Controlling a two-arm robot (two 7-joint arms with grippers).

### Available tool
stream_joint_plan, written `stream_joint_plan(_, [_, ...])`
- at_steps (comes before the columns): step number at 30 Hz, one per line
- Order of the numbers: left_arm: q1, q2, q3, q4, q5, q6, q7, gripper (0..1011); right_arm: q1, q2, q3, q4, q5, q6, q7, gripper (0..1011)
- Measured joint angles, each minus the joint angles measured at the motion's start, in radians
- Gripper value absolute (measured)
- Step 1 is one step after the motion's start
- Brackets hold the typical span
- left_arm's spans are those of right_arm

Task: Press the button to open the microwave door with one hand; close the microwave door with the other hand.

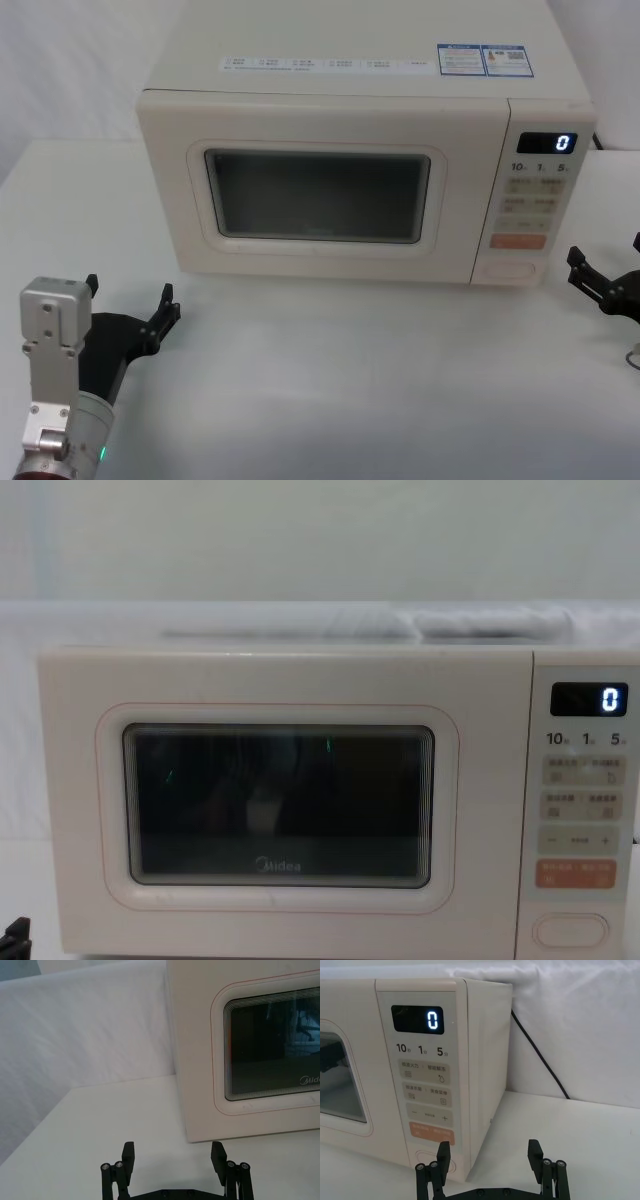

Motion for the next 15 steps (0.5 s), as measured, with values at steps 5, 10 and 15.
stream_joint_plan(5, [0.0,0.0,0.0,0.0,0.0,0.0,0.0,1001,0.0,0.0,0.0,0.0,0.0,0.0,0.0,1002])
stream_joint_plan(10, [0.0,0.0,0.0,0.0,0.0,0.0,0.0,1001,0.0,0.0,0.0,0.0,0.0,0.0,0.0,1002])
stream_joint_plan(15, [0.0,0.0,0.0,0.0,0.0,0.0,0.0,1001,0.0,0.0,0.0,0.0,0.0,0.0,0.0,1002])
